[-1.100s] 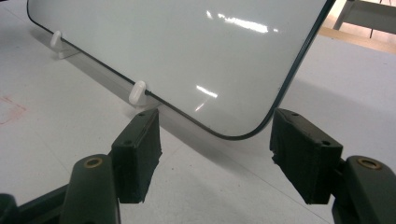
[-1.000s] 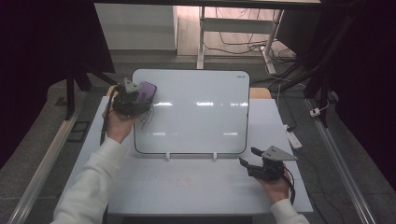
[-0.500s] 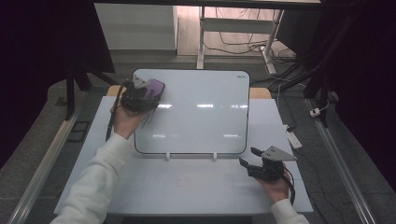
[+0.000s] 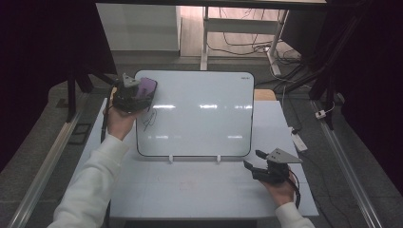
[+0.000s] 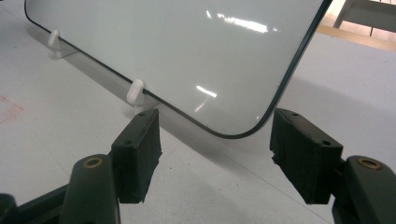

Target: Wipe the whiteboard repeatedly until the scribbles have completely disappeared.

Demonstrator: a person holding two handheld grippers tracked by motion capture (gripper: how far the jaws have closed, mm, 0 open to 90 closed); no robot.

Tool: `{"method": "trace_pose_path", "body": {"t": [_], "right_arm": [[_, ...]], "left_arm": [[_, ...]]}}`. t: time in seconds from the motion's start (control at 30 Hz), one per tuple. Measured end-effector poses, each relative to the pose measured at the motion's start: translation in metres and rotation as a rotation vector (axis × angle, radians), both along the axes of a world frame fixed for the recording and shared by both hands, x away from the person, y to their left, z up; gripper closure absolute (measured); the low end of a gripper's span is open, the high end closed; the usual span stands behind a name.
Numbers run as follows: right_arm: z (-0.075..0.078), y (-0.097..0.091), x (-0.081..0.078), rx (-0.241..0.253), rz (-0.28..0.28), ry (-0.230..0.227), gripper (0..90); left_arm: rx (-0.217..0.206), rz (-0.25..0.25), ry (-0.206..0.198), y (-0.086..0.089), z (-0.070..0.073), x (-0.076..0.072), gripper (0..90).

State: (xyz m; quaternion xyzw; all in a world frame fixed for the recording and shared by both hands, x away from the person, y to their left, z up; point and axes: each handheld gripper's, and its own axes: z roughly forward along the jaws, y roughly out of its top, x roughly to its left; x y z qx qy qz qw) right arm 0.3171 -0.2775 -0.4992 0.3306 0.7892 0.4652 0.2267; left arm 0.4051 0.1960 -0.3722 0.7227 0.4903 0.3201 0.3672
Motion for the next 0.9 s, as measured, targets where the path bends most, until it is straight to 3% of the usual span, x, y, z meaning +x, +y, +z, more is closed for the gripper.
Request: {"method": "trace_pose_path", "body": {"t": [0.13, 0.33, 0.5, 0.73, 0.9], "right_arm": [[0.000, 0.001, -0.001, -0.003, 0.005, -0.002, 32.6], [-0.001, 0.000, 0.000, 0.001, 0.004, 0.004, 32.6], [-0.001, 0.001, -0.001, 0.000, 0.006, 0.000, 32.6], [0.000, 0.002, -0.001, 0.000, 0.006, 0.000, 32.6], [-0.001, 0.002, -0.001, 0.000, 0.006, -0.001, 32.6]], "left_arm": [[0.020, 0.001, -0.001, -0.003, -0.003, -0.002, 41.3], [0.013, -0.013, 0.026, -0.002, -0.014, -0.012, 41.3], [0.040, -0.041, 0.038, -0.008, -0.034, -0.028, 41.2], [0.041, -0.086, 0.053, -0.018, -0.066, -0.053, 41.2], [0.079, -0.102, 0.055, -0.024, -0.078, -0.064, 41.3]]}}
